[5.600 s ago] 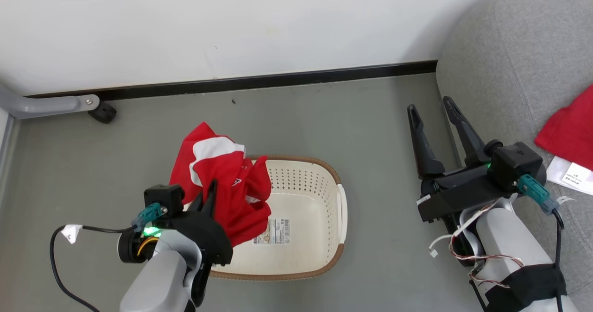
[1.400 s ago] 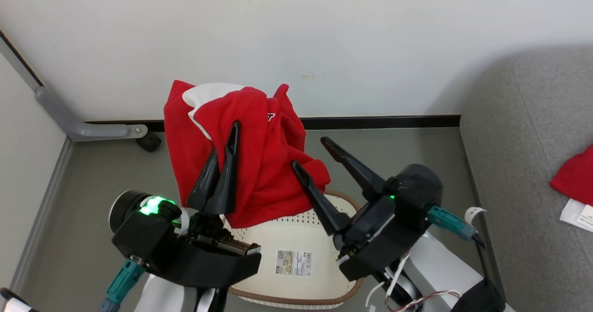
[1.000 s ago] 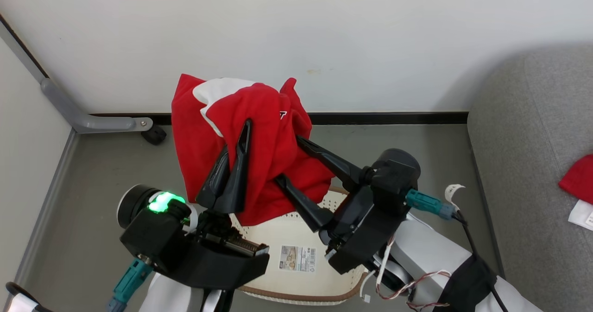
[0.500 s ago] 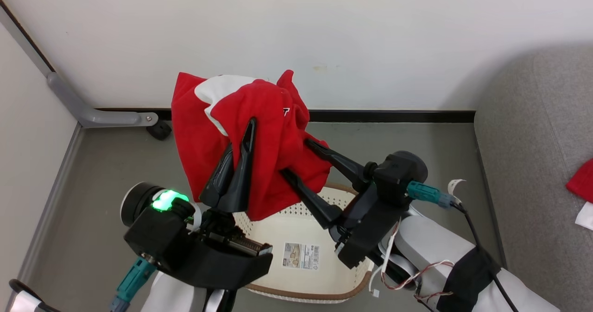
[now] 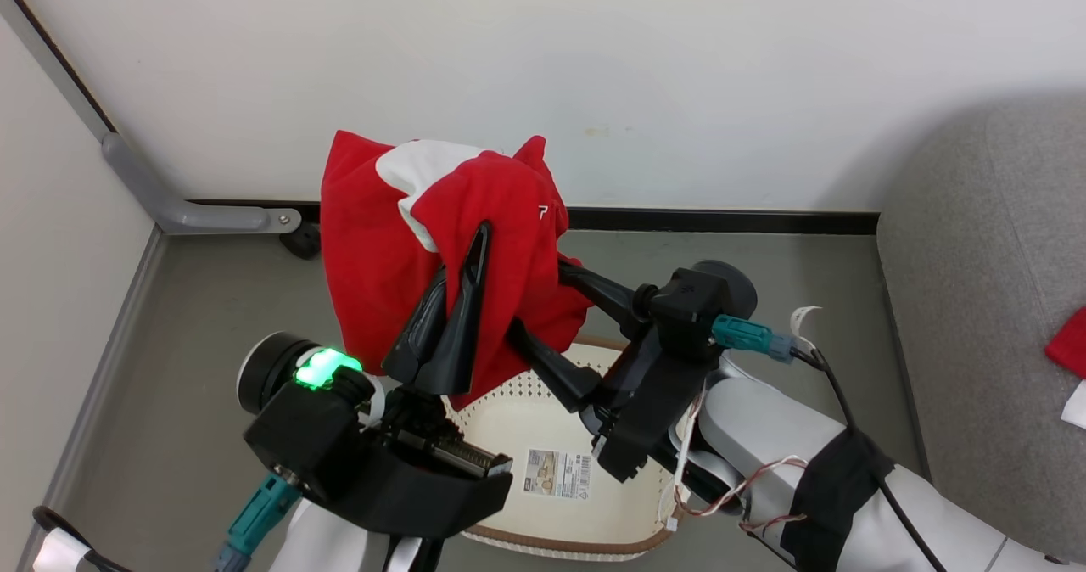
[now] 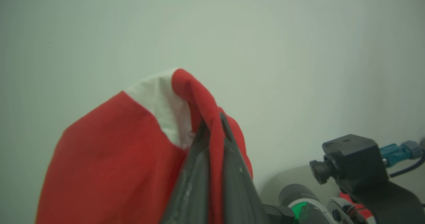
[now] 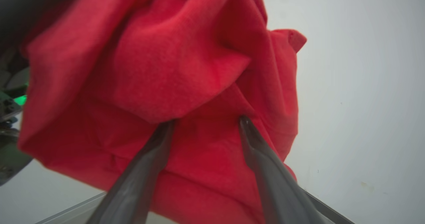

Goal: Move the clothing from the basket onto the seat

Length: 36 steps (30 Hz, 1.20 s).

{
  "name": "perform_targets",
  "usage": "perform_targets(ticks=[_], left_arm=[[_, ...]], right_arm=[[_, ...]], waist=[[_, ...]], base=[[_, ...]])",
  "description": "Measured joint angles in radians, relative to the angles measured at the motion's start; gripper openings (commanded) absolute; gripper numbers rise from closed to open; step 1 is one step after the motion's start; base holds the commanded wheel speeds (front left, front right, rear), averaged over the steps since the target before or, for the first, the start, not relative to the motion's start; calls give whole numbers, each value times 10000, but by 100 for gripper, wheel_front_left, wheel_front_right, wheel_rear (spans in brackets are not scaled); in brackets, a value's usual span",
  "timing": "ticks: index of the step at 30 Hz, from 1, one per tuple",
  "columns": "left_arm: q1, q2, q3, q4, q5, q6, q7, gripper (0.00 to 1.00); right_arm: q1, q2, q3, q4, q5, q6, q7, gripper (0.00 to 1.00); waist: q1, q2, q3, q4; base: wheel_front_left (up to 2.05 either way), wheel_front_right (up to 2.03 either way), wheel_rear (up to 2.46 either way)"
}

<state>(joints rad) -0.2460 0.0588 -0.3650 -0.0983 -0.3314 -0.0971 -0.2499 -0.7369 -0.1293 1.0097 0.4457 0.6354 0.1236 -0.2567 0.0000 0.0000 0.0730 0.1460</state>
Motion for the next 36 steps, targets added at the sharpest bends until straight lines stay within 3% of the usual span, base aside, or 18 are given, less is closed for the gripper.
perform_targets(ticks=[12, 13, 14, 16, 17, 18, 36], left_arm=[[0, -8, -303, -61, 0, -10, 0, 0], [0, -10, -318, -63, 0, -12, 0, 0], [-1, -10, -328, -67, 0, -12, 0, 0], [-6, -12, -337, -71, 0, -13, 0, 0], [-10, -12, -337, -71, 0, -13, 0, 0], [-12, -12, -337, -71, 0, -13, 0, 0], [-30, -33, -48, -4, 0, -73, -42, 0]], right_arm=[[-591, 295, 228, 727, 203, 0, 0, 100], [-653, 316, 228, 803, 249, 0, 2, 96], [-719, 334, 226, 882, 268, 0, 2, 86], [-824, 357, 215, 1012, 290, 0, 0, 43], [-858, 368, 215, 1074, 290, 0, 2, 12], [-892, 380, 215, 1118, 291, 0, 0, 0], [-823, 476, -431, 1039, 539, 0, 0, 0]], waist=[[0, 0, 52, 111], [0, 0, 60, 117], [0, 0, 69, 122], [0, 0, 88, 133], [0, 0, 96, 137], [0, 0, 103, 141], [0, 1, 237, -36]], base=[[0, 0, 0], [0, 0, 0], [0, 0, 0], [0, 0, 0], [0, 0, 0], [0, 0, 0], [0, 0, 0]])
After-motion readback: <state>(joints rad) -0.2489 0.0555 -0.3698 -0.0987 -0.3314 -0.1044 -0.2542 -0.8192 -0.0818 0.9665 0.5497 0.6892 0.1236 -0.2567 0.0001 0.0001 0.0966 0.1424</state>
